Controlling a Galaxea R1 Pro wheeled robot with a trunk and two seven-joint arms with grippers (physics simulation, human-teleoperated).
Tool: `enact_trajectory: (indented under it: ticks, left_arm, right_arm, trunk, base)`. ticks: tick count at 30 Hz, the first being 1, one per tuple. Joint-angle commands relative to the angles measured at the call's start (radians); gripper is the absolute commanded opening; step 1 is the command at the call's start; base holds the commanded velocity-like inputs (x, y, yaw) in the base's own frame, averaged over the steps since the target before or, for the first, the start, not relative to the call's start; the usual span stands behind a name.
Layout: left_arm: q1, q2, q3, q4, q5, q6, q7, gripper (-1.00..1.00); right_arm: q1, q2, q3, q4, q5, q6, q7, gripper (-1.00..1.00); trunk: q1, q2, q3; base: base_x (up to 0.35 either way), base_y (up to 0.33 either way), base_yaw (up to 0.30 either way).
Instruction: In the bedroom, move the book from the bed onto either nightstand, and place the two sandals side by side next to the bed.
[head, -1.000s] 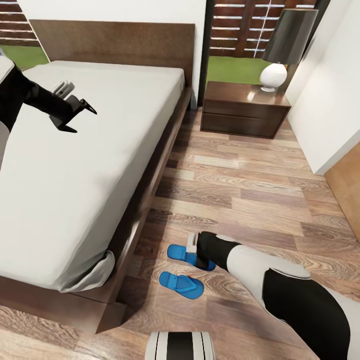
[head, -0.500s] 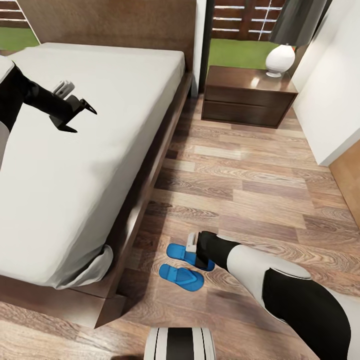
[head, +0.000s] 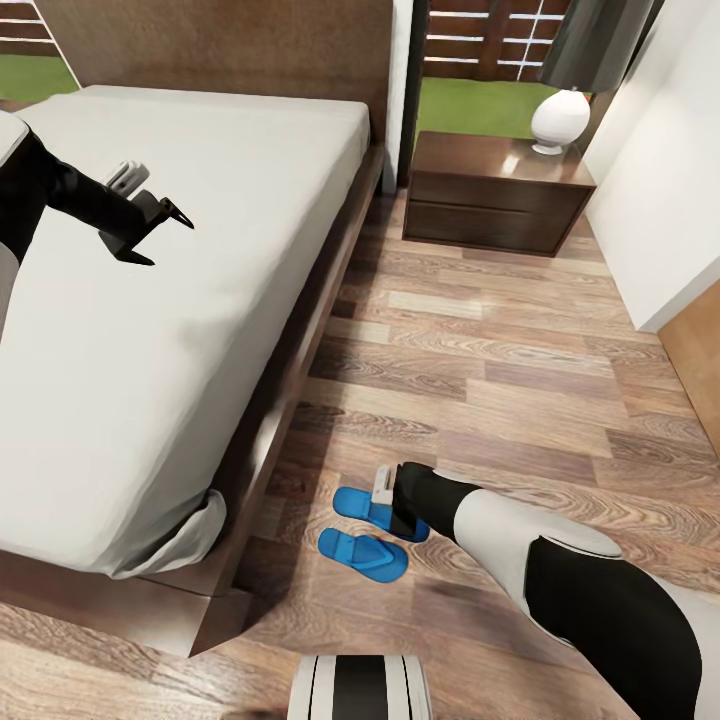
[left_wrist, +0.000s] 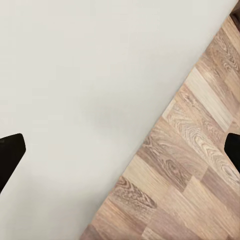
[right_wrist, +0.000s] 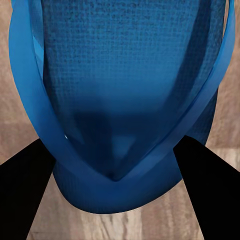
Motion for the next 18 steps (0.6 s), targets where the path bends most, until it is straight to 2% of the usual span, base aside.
enact_trajectory:
  ticks: [1,9,18]
  left_arm:
    - [-0.001,0.001,-0.007,-0.001,0.011,0.001,0.008,1.00]
    - [-0.001,0.001,-0.007,-0.001,0.011,0.001,0.009,1.00]
    - [-0.001,0.001,-0.007,-0.001,0.009,0.001,0.009,1.00]
  right_arm:
    - [-0.001,0.000,0.003,-0.001,-0.003,0.006,0.002,-1.00]
    - [-0.001,0.000,0.003,-0.001,-0.003,0.006,0.002,-1.00]
    - [-0.001,0.000,0.004,-0.001,-0.003,0.006,0.003,-1.00]
  trunk:
    - [0.000,0.000,-0.001]
    - [0.000,0.000,-0.001]
    - [0.000,0.000,-0.001]
  base:
    - [0.000,0.000,0.000]
    - [0.129,-0.008,0.000]
    - [0.021,-0.002,0.000]
